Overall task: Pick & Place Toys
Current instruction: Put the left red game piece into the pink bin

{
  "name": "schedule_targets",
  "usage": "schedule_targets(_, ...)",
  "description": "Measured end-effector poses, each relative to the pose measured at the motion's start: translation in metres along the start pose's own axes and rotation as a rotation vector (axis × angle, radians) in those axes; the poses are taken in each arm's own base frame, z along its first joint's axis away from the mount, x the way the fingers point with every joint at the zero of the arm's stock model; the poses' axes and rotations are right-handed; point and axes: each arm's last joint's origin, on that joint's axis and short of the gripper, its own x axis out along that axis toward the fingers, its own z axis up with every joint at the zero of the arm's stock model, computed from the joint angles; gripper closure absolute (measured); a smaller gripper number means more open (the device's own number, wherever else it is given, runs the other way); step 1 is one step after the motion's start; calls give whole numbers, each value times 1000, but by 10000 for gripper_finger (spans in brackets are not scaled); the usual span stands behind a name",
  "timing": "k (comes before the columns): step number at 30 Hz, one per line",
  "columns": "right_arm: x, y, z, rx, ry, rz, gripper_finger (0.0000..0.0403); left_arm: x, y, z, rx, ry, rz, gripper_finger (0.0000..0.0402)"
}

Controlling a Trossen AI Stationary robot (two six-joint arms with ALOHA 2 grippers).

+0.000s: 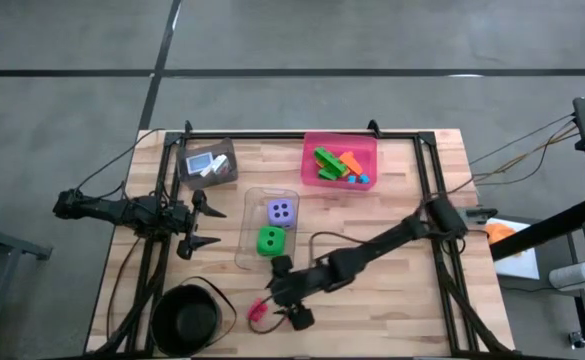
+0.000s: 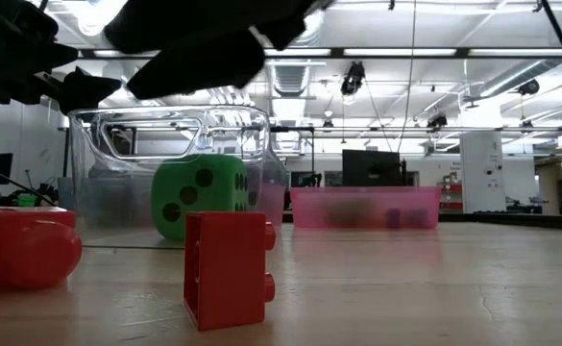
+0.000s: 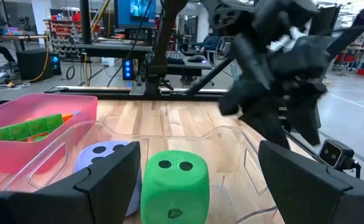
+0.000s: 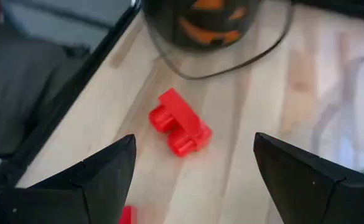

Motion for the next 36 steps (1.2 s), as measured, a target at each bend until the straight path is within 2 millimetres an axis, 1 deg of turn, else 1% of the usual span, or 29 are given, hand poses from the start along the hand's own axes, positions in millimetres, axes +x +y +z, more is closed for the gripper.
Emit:
schedule_targets(3,14,2,12,-48,82,37,78,0,0,0,0,0,0,74)
schedule_targets(7,28,3,25,-100,138,86,78,0,0,0,0,0,0,74)
schedule_targets(13,52,-6,27,-149,240,126,78,0,0,0,0,0,0,74)
schedule_targets(17,65,-13,31,-171,233,165,78,0,0,0,0,0,0,74)
schedule_targets(22,76,-14,36,-199,224,219,78,0,0,0,0,0,0,74)
schedule_targets(28,83,-12,34,-212,253,244,78,0,0,0,0,0,0,74)
schedule_targets(31,79,-11,35,-212,266,244,78,0,0,0,0,0,0,74)
schedule_targets(36,66,-9,44,-206,260,202,78,0,0,0,0,0,0,74)
